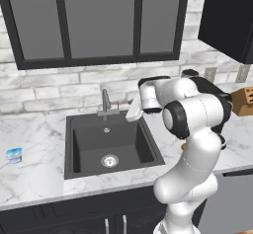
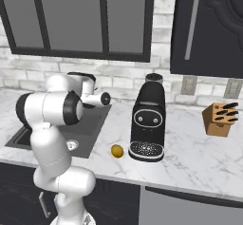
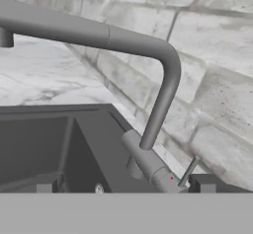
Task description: Turn on the sink faucet. Then move the lemon from the counter to the sink. Turn off the sink. Move the vegetable from the sink to the pot next to the stove. Finally move the pot to the rear left burner.
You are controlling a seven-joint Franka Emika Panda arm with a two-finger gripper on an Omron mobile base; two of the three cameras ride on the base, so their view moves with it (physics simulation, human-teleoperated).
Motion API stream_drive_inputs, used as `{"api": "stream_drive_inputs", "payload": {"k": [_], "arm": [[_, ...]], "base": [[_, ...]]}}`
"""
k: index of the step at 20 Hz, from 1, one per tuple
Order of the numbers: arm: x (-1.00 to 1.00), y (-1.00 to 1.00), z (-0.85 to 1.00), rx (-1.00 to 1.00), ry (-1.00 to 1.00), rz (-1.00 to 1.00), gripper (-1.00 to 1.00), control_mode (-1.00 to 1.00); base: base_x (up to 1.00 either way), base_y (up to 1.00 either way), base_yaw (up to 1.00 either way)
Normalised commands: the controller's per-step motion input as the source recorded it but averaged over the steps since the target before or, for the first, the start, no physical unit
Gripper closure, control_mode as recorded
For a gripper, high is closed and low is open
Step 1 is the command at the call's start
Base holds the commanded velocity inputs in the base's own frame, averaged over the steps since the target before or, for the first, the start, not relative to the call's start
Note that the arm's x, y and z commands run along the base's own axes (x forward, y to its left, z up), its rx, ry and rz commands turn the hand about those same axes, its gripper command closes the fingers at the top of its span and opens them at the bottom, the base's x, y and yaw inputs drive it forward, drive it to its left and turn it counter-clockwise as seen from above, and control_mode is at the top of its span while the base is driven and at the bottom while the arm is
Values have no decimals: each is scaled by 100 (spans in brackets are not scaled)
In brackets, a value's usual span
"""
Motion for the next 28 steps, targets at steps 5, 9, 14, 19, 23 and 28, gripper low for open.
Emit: {"api": "stream_drive_inputs", "payload": {"k": [5, 9, 14, 19, 23, 28], "arm": [[15, 0, -12, 0, 0, 0, -100, -100], [16, 0, -13, 0, 0, 0, -100, -100], [21, 1, -9, 0, 0, 0, -100, -100], [13, 4, -4, 0, 0, 0, -100, -100], [13, 6, -1, 0, 0, 0, -100, -100], [17, 8, -2, 0, 0, 0, -100, -100]], "base": [[0, 0, 0], [0, 0, 0], [0, 0, 0], [0, 0, 0], [0, 0, 0], [0, 0, 0]]}}
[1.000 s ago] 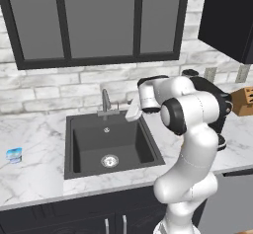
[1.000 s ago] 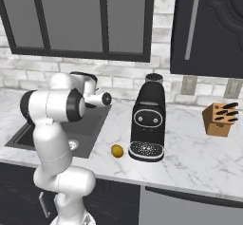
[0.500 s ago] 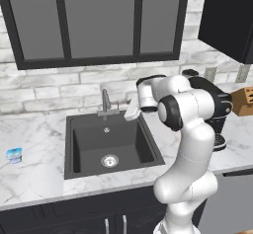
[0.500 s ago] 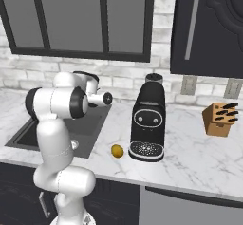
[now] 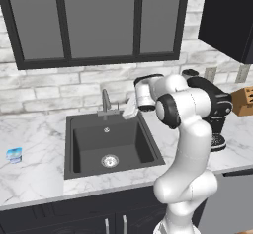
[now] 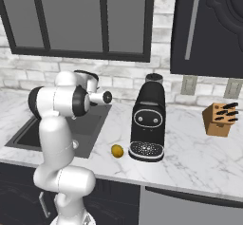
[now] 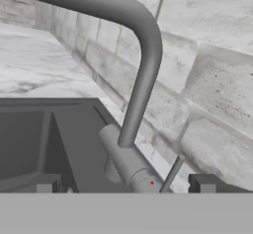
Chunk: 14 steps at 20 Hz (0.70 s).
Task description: Turn on the sink faucet. Then move the lemon from the counter to the sink. Turn off the sink. Move the vegetable from the sink to the pot next to the stove. Finally move the pot to the rear left burner.
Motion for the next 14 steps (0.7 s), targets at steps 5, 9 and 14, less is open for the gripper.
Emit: {"api": "stream_drive_inputs", "payload": {"k": [5, 9, 14], "arm": [[16, 7, -9, 0, 0, 0, -100, -100], [15, 6, -11, 0, 2, 0, -100, -100], [17, 8, -9, 0, 4, 0, -100, -100]], "base": [[0, 0, 0], [0, 0, 0], [0, 0, 0]]}}
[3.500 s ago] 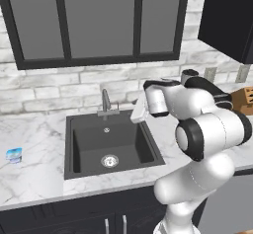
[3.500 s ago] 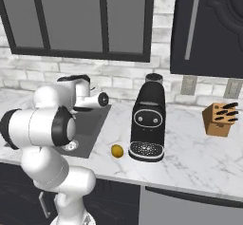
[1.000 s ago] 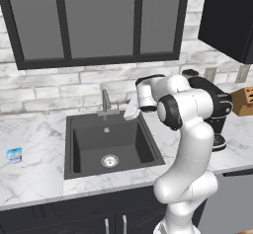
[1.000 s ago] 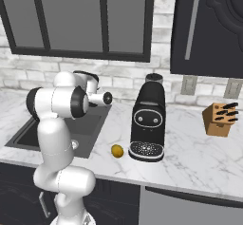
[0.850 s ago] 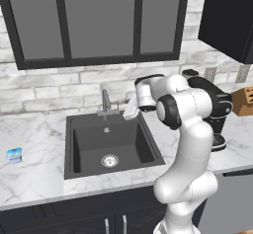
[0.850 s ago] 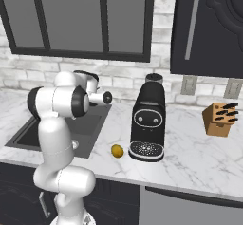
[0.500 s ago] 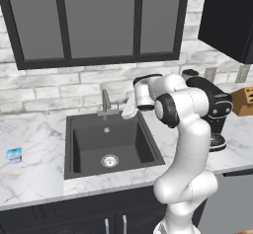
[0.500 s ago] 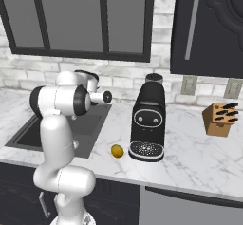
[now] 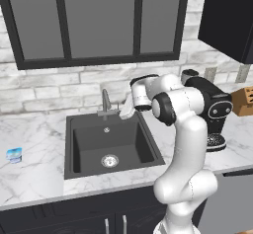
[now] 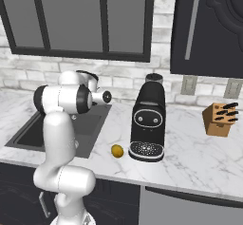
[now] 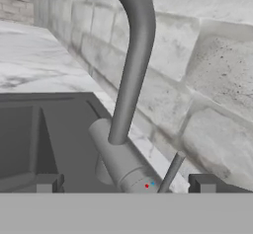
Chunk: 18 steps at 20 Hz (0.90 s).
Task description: Turn on the sink faucet. Then move the lemon from the counter to the sink. Turn off the sink. Move the vegetable from the sink to the pot next to the stove. Finally move the pot to the rear left burner.
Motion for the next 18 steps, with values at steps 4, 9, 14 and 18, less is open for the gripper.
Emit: {"api": "stream_drive_inputs", "payload": {"k": [4, 9, 14, 18], "arm": [[18, 6, -7, 0, 5, 0, -100, -100], [20, 5, -7, 0, 4, 0, -100, -100], [16, 4, -7, 0, 3, 0, -100, -100], [14, 6, -10, 0, 2, 0, -100, -100]], "base": [[0, 0, 0], [0, 0, 0], [0, 0, 0], [0, 0, 0]]}}
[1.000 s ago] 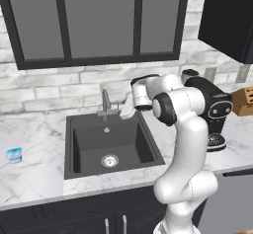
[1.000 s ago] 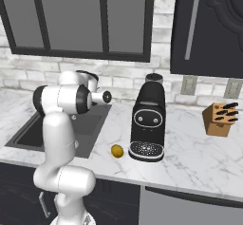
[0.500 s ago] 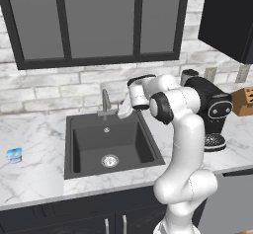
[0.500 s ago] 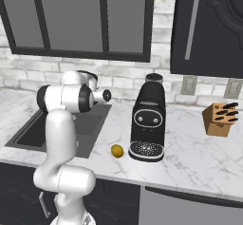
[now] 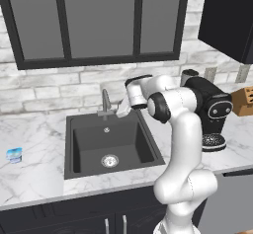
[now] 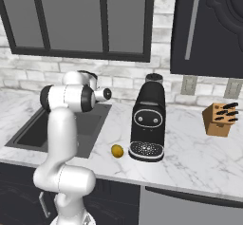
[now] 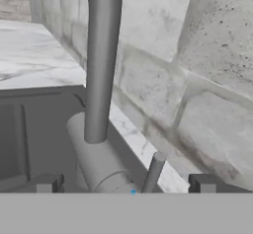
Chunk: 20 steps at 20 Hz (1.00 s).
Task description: Turn on the sink faucet. Then move the lemon from the counter to the sink. Turn off the sink. Move the vegetable from the sink to the pot next to the stove. Finally move the pot to the rear left burner.
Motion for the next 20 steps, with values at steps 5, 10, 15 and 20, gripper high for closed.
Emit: {"api": "stream_drive_inputs", "payload": {"k": [5, 10, 15, 20], "arm": [[8, 14, -13, 0, 1, 0, -100, -100], [5, 15, -15, 0, 0, 0, -100, -100], [0, 15, -9, 0, 0, 0, -100, -100], [0, 15, -7, 0, 0, 0, -100, -100]], "base": [[0, 0, 0], [0, 0, 0], [0, 0, 0], [0, 0, 0]]}}
